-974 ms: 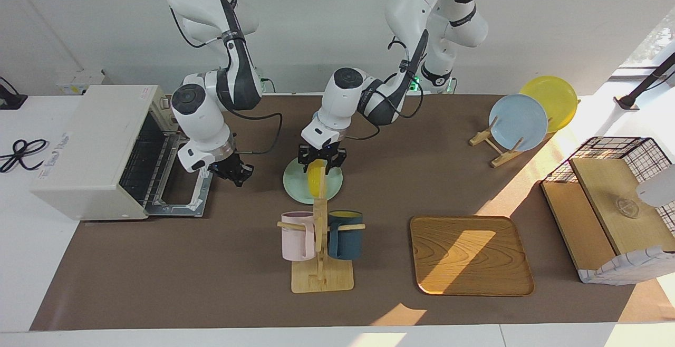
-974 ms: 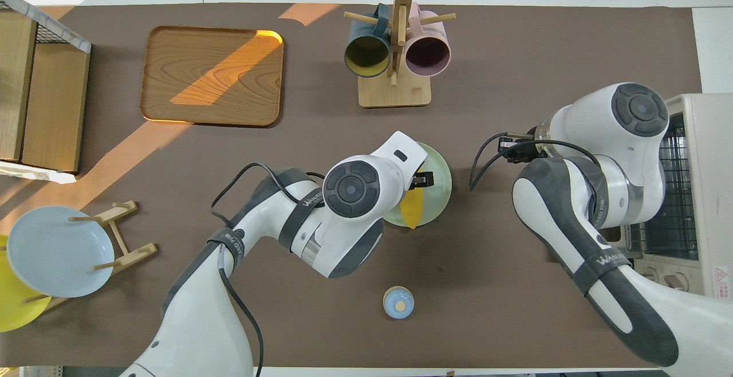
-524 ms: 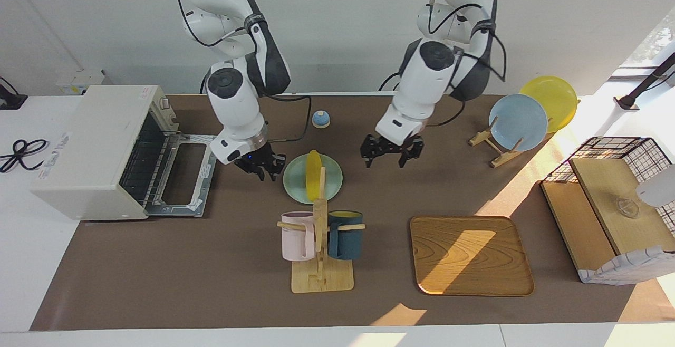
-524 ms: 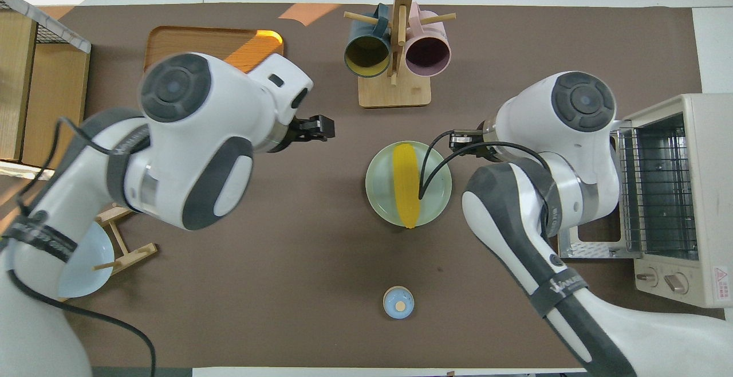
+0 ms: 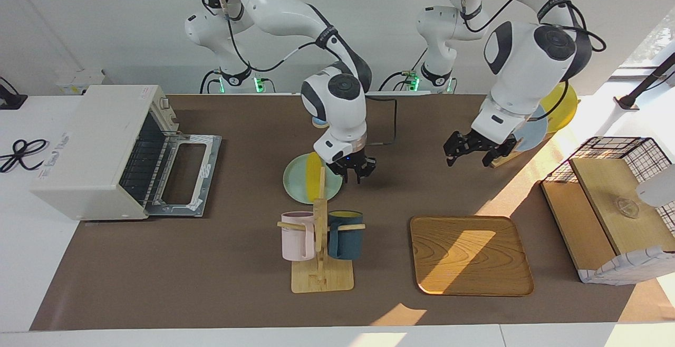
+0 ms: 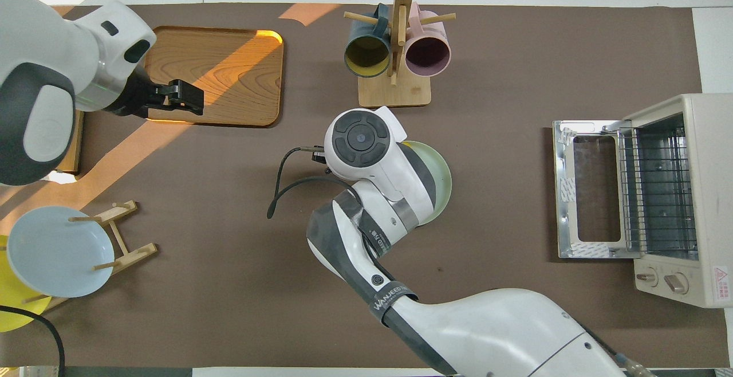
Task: Put corn in oven
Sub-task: 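Carry the corn with the right gripper toward the open oven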
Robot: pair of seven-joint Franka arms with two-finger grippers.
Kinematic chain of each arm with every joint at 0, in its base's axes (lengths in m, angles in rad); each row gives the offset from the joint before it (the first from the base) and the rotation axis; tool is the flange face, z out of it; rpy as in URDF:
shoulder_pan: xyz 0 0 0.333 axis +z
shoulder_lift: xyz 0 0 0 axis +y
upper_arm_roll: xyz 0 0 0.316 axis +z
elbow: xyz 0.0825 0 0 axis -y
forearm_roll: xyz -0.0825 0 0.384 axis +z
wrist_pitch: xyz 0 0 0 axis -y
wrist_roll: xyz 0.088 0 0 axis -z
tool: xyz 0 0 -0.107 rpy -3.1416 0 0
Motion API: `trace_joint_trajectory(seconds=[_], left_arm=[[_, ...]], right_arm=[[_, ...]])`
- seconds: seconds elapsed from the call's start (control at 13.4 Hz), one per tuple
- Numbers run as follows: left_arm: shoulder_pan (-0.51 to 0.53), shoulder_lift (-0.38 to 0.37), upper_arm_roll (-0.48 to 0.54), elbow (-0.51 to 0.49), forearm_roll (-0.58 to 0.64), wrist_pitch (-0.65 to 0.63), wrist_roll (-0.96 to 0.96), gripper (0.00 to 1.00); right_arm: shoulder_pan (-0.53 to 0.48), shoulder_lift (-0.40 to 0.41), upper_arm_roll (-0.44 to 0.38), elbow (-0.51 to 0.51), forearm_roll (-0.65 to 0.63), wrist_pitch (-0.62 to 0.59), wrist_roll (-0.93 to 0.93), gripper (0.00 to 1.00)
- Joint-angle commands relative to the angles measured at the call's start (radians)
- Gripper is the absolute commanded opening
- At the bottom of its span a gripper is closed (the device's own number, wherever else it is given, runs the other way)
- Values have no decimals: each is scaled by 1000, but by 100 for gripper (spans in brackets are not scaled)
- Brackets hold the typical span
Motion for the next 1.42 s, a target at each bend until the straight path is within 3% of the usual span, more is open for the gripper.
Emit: trace_joint_trajectory(seconds=[0.0,0.15,0.37,0.6,0.75,0.82,0.9,1.05,1.27,1.35], left_arm=[[38,-70,-12,7,24,-104,28,100],[52,-112,-13,-10,54,-165,54,100],[53,-184,-15,-112,54,-168,51,100],[38,-204,-15,-159,54,-153,55,100],[36,-187,-15,-133,52,-109,69,100],[36,-178,-12,-110,51,-115,69,100],[35,-158,-12,-75,49,-134,68,100],[33,-153,-12,-54,52,-164,71,100],[33,-156,-13,-57,52,-162,71,100],[33,-159,-13,-59,52,-161,71,100]], right_arm=[[-10,-26,-1,-71,-15,38,-5,47],[-7,-35,-1,-84,-45,6,-6,48],[-5,-36,-1,-45,-81,-89,-5,48],[-7,-52,-1,-103,-84,-64,-6,48],[-7,-65,-1,-154,-84,-1,-8,45],[-7,-71,0,-200,-84,49,-8,38],[-7,-78,-1,-214,-85,50,-9,5],[-10,-74,-1,-148,-146,-55,-24,0],[-38,-57,-6,42,-214,-353,-134,0],[-64,-58,-9,63,-231,-414,-174,0]])
